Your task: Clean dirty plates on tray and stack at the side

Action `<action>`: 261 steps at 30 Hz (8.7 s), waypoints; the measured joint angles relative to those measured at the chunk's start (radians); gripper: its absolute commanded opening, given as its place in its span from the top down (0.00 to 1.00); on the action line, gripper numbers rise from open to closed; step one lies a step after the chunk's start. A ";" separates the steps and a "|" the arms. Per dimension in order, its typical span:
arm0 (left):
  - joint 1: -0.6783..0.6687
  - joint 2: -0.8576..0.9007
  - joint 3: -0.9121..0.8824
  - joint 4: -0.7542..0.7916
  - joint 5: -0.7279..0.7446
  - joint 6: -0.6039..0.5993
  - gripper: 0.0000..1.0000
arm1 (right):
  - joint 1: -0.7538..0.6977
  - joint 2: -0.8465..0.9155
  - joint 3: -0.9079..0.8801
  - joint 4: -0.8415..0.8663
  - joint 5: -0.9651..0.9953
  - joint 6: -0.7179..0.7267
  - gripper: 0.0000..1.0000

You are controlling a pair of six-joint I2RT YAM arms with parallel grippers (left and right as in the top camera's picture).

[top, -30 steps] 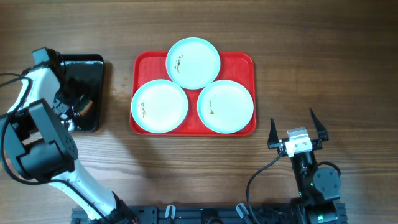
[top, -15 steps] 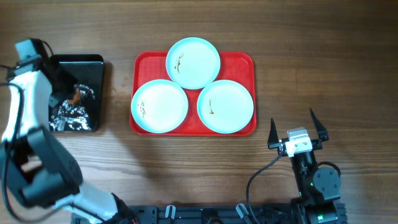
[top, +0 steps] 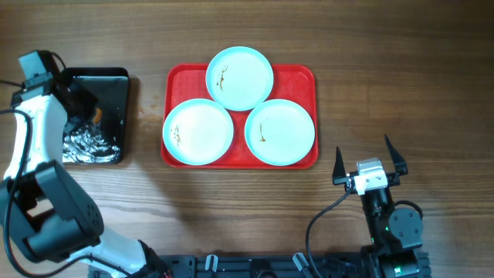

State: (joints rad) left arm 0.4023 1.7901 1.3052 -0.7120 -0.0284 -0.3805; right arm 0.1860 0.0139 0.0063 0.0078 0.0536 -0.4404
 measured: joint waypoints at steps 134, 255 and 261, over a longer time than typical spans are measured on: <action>0.018 -0.595 -0.228 0.247 0.344 0.208 0.96 | 0.000 0.000 0.000 0.000 0.000 0.000 0.00; 0.018 -0.447 -0.231 0.037 0.315 0.090 0.96 | 0.765 1.294 1.113 -0.319 -0.283 0.720 0.00; 0.018 -0.447 -0.231 0.042 0.315 0.090 0.96 | 0.770 1.389 1.136 -0.265 -0.277 0.886 0.00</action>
State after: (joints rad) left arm 0.4202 1.3430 1.0744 -0.6697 0.2863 -0.2909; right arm 0.9562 1.4033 1.1427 -0.2569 -0.2237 0.4454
